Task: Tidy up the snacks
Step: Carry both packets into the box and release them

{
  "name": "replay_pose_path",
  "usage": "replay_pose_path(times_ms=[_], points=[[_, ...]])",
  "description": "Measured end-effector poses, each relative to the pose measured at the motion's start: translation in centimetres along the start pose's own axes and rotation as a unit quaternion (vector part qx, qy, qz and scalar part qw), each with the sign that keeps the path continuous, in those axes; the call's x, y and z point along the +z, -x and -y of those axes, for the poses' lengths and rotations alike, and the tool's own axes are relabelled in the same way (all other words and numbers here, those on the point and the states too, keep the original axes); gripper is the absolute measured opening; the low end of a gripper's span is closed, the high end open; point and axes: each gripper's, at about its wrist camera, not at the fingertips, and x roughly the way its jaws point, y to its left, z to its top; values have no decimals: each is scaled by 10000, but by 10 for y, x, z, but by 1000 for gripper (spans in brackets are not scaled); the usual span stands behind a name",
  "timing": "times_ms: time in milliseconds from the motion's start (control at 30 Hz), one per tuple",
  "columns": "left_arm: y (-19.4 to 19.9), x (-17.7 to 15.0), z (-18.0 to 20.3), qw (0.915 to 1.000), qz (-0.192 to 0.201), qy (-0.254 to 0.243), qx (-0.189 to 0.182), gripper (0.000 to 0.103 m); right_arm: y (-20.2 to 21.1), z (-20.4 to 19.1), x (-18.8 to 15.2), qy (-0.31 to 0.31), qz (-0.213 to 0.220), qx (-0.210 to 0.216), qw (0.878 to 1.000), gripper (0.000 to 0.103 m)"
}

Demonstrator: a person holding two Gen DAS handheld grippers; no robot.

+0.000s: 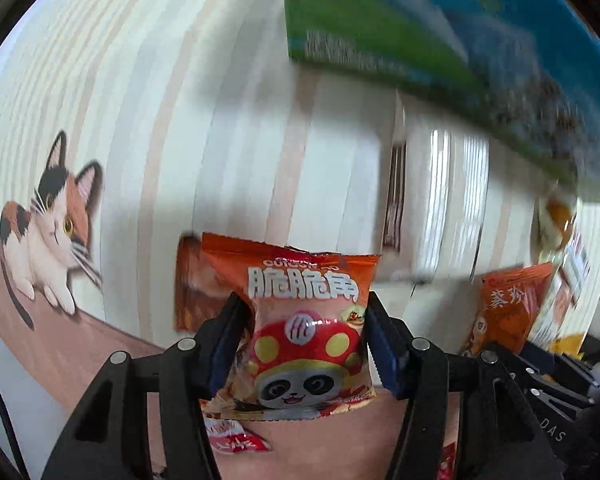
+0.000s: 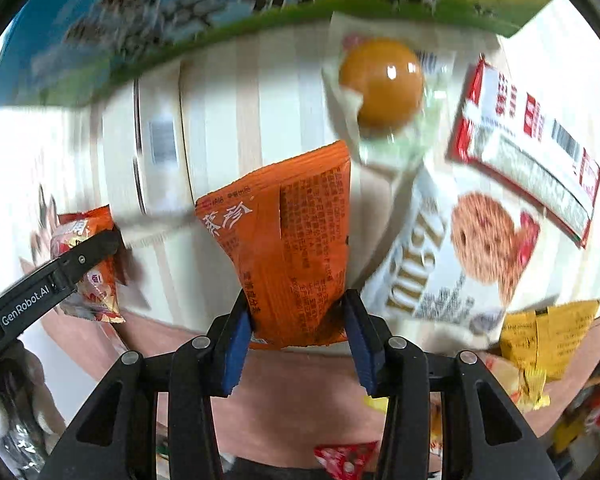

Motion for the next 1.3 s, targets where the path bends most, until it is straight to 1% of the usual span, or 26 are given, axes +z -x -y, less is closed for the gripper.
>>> replay_pose_path(times_ms=[67,100,167,200,233,267,333,400,433,467,533,600,667,800,933,1033,1100,1167,1200,1233,1300], points=[[-1,-4,2,9999,60,-105,63,57,-4,-1,-5,57,-71,-9,10000,48],[-3,-10,6,9998,55,-138,95,57,-4,-1,-6,60,-82,-16,9999,50],[-6,-14,17,9996,41,-198,171,57,-8,-3,-5,55,-122,-80,9999,58],[-8,-19,25,9995,42,-227,194,57,-10,-5,-4,36,-139,-97,9998,59],[-7,-20,28,9994,41,-253,218,57,-17,-12,-3,5,-158,-127,9998,62],[-8,-16,36,9993,38,-270,244,57,-19,-14,-3,-10,-157,-135,9998,63],[-7,-16,38,9993,53,-266,245,57,-23,-17,-3,-22,-150,-147,9998,64],[-7,-16,40,9993,70,-263,244,57,-29,-25,-4,-11,-111,-216,9997,64],[-8,-16,36,9994,88,-243,232,57,-36,-36,-5,-6,-92,-245,9997,63],[-7,-16,36,9995,116,-211,214,56,-43,-46,-6,0,-60,-273,9996,59],[-7,-12,20,9995,160,-186,199,55,-44,-57,-10,1,17,-271,9996,56],[-4,-18,13,9996,189,-132,148,53,-44,-61,-13,36,86,-310,9995,54],[1,-24,9,9997,206,-97,105,51,-35,-67,-16,73,154,-324,9993,53],[19,-41,7,9996,272,-62,-84,50,-27,-69,-29,41,208,-123,9997,52],[49,-61,12,9980,506,-105,-355,49,-1,-77,-41,135,386,191,9990,52],[84,-71,18,9950,749,-136,-644,49,25,-79,-49,166,539,473,9973,52],[114,-72,24,9915,976,-201,-830,49,51,-80,-52,188,709,697,9949,52],[147,-63,31,9875,1193,-300,-990,49,73,-76,-51,198,882,849,9923,52],[161,-57,35,9857,1269,-352,-1051,49,91,-74,-48,170,1032,946,9900,52],[174,-49,41,9841,1335,-397,-1104,49,108,-68,-44,144,1153,1029,9879,52],[199,-20,56,9812,1452,-521,-1155,50,139,-59,-30,112,1363,1146,9839,52]])
